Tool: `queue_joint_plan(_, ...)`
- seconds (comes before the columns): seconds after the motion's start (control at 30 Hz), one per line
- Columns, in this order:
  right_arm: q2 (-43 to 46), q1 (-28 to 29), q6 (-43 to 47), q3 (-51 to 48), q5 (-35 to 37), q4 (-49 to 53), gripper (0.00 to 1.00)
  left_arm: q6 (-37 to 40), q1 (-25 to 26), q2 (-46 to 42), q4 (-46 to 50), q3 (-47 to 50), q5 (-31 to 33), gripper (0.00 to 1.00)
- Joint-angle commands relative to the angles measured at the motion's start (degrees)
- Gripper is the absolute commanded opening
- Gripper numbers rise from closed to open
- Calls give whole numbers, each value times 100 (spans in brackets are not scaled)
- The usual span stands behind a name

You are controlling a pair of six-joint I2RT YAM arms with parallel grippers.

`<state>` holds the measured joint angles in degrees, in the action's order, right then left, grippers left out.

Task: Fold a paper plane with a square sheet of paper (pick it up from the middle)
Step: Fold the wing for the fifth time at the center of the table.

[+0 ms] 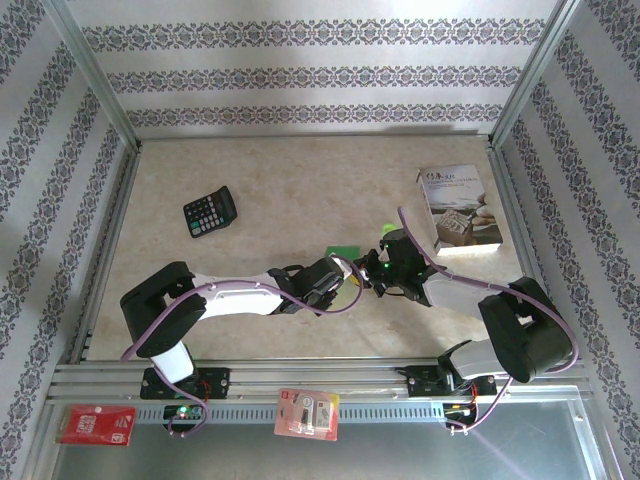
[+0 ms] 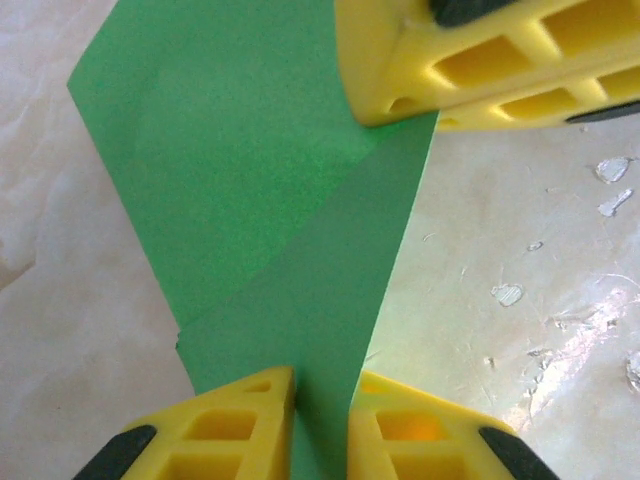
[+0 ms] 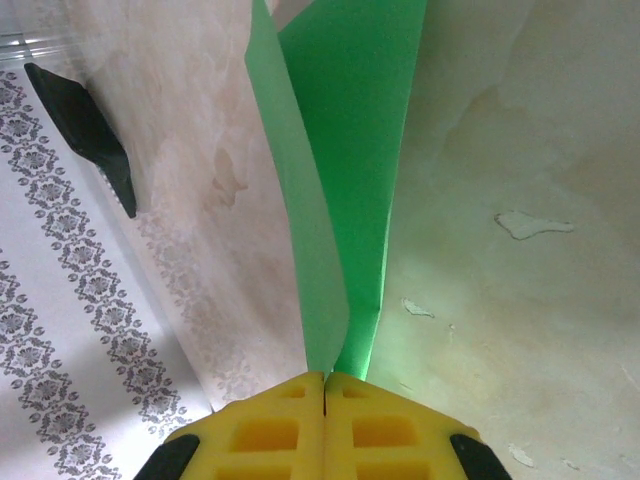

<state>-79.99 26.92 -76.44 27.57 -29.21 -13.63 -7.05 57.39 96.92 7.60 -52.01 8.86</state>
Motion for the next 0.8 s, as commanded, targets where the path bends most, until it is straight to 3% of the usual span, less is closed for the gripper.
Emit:
queue_joint_plan(0.0, -54, 77, -55, -102, -14, -156, 0, 19, 79, 61, -108, -38, 45, 14)
queue_joint_plan(0.4, 494, -413, 432, -112, -223, 284, 19, -262, 11, -41, -313, 100, -425, 0)
queue_joint_plan(0.63, 1161, -1091, 1728, 133, -269, 1476, 27, -742, -54, -121, -526, 174, -1125, 0)
queue_joint_plan(0.77, 1214, -1162, 2738, 489, -49, 2315, 31, -965, -56, -116, -651, 230, -1291, 0)
